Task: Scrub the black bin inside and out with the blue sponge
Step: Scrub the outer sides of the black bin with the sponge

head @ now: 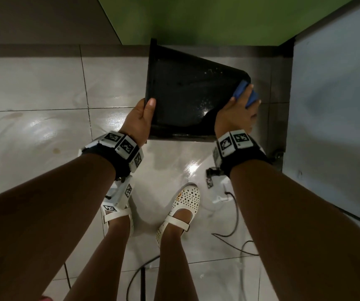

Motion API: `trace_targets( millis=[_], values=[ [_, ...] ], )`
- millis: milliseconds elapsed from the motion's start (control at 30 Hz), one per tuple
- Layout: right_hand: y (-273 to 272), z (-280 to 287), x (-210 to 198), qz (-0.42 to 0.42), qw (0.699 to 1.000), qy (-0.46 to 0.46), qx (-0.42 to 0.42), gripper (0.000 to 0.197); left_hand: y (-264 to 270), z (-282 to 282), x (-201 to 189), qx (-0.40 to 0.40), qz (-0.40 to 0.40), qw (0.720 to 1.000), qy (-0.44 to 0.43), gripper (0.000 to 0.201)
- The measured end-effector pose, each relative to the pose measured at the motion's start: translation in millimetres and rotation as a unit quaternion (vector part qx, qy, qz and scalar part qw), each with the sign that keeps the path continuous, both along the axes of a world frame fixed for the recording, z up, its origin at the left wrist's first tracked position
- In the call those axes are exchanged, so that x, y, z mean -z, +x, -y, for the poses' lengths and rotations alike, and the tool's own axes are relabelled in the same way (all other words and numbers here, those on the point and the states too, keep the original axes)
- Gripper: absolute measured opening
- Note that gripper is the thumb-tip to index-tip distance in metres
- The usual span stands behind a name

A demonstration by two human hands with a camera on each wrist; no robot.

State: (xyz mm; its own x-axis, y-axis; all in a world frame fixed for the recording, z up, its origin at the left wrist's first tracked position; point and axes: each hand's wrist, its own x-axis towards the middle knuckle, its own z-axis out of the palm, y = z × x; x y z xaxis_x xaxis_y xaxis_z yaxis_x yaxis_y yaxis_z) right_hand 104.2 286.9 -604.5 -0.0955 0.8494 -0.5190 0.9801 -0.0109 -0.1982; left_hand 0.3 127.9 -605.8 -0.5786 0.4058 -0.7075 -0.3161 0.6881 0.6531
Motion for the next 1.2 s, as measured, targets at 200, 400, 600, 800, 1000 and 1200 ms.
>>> trace_targets(
  millis=[200,400,600,800,1000,1200],
  values=[
    [-18.8,55.2,-1.4,0.002,0.983,0.058,-0.174,0.057,1.0,0.5,0.0,-0.014,0.000,1.000,0.005,0.038],
    [-39.9,100.4,-5.8,-0.112,0.937,0.038,-0.329,0.050,-3.9,6.4,2.9,0.010,0.007,1.000,0.027,0.035],
    [-43.8,46.4,3.5,-0.105,0.898,0.086,-0.419,0.048,-5.3,7.2,1.9,0.020,-0.010,1.000,0.015,0.026],
    [-36.6,2.5,3.3,0.019,0.992,0.043,-0.114,0.049,3.4,-1.1,-8.5,-0.014,-0.005,1.000,0.018,0.038],
    [-38.2,-1.4,5.0,0.021,0.998,0.054,-0.028,0.048,-11.7,-4.4,-14.0,0.048,0.050,0.997,0.017,0.037],
    [-32.4,11.0,12.4,0.010,0.995,0.095,-0.002,0.049,-70.0,-45.1,-29.9,-0.151,0.226,0.960,0.069,0.037]
  ],
)
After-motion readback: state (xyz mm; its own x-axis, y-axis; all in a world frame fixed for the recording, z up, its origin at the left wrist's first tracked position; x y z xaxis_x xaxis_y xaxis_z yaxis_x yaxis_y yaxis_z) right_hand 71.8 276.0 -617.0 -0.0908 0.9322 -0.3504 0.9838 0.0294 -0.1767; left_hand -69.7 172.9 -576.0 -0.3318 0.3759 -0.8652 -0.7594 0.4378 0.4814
